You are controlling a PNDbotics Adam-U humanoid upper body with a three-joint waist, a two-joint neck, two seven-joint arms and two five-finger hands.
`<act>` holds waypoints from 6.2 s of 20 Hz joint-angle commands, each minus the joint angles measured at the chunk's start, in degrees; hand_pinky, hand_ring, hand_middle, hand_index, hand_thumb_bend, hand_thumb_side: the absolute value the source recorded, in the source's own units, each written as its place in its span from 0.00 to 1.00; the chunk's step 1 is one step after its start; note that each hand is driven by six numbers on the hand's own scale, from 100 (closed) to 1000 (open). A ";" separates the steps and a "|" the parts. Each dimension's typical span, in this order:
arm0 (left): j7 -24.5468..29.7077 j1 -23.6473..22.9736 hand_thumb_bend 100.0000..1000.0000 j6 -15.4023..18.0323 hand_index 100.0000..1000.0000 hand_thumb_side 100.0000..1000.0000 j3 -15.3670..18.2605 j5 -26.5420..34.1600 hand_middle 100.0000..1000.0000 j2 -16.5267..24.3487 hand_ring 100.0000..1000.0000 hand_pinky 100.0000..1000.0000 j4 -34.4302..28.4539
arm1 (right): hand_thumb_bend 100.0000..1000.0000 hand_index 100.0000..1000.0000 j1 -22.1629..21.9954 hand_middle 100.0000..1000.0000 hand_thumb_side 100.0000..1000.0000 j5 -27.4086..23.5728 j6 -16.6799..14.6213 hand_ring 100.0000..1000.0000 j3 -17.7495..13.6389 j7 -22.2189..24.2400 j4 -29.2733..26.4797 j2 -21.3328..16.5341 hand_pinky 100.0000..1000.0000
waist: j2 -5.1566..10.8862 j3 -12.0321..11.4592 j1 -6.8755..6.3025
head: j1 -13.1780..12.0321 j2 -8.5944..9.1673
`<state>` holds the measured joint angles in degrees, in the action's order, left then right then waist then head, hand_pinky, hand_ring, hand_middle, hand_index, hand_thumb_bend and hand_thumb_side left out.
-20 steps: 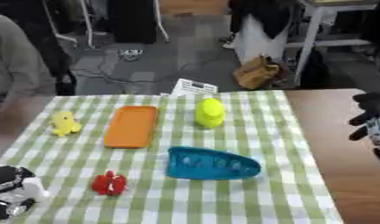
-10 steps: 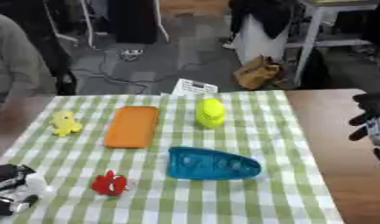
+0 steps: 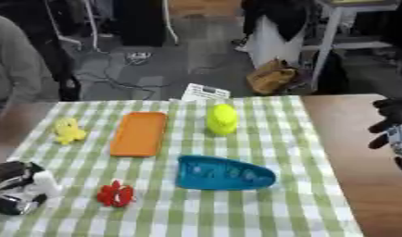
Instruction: Pick up objects on the table and place them in the box.
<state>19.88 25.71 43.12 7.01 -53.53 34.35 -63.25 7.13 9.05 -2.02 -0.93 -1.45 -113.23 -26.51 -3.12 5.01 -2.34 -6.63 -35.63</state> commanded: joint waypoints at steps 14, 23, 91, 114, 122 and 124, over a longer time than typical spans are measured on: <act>-4.58 19.59 0.08 -2.42 0.28 0.10 -6.37 -6.42 0.17 -7.29 0.38 0.44 10.66 | 0.00 0.66 1.16 0.70 0.68 -0.57 -0.24 0.55 0.38 0.67 -1.34 -0.39 0.44 | 0.77 1.73 1.14 | -0.61 0.87; -30.32 22.44 0.25 -14.57 0.29 0.02 -4.68 -25.79 0.18 -12.41 0.36 0.45 22.60 | 0.00 0.66 1.53 0.70 0.68 -0.95 -0.37 0.55 0.68 0.99 -1.36 0.16 0.44 | 0.54 2.36 1.60 | -1.35 1.32; 12.20 -8.26 0.00 -14.96 0.75 0.78 7.55 41.53 0.56 -1.75 0.53 0.58 -31.03 | 0.00 0.66 2.63 0.71 0.69 -0.76 -0.74 0.55 0.28 0.72 -1.36 -0.22 0.44 | -1.96 3.13 0.88 | -2.05 0.72; 16.61 -10.49 0.00 -19.54 0.73 0.78 8.08 43.07 0.54 -7.01 0.52 0.57 -35.51 | 0.00 0.67 2.53 0.71 0.69 -0.81 -0.77 0.55 0.55 0.97 -1.36 -0.27 0.44 | -1.85 3.08 0.24 | -6.80 -2.22; 16.72 -10.59 0.00 -19.94 0.73 0.77 7.96 43.53 0.54 -7.43 0.52 0.57 -35.88 | 0.00 0.67 2.46 0.71 0.69 -0.84 -0.87 0.55 0.51 0.99 -1.36 -0.33 0.44 | -1.74 2.98 0.33 | -6.42 -1.91; 16.74 -10.70 0.00 -20.05 0.73 0.77 8.02 43.58 0.54 -7.56 0.52 0.57 -35.96 | 0.00 0.67 2.49 0.71 0.69 -0.84 -0.91 0.55 0.58 1.05 -1.36 -0.44 0.44 | -1.72 2.96 0.34 | -6.38 -1.92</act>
<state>36.62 14.56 23.31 14.69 -10.36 26.06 -97.99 9.11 8.01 -2.84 0.03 -0.37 -113.23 -25.30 -5.69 8.05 -1.33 -13.12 -38.15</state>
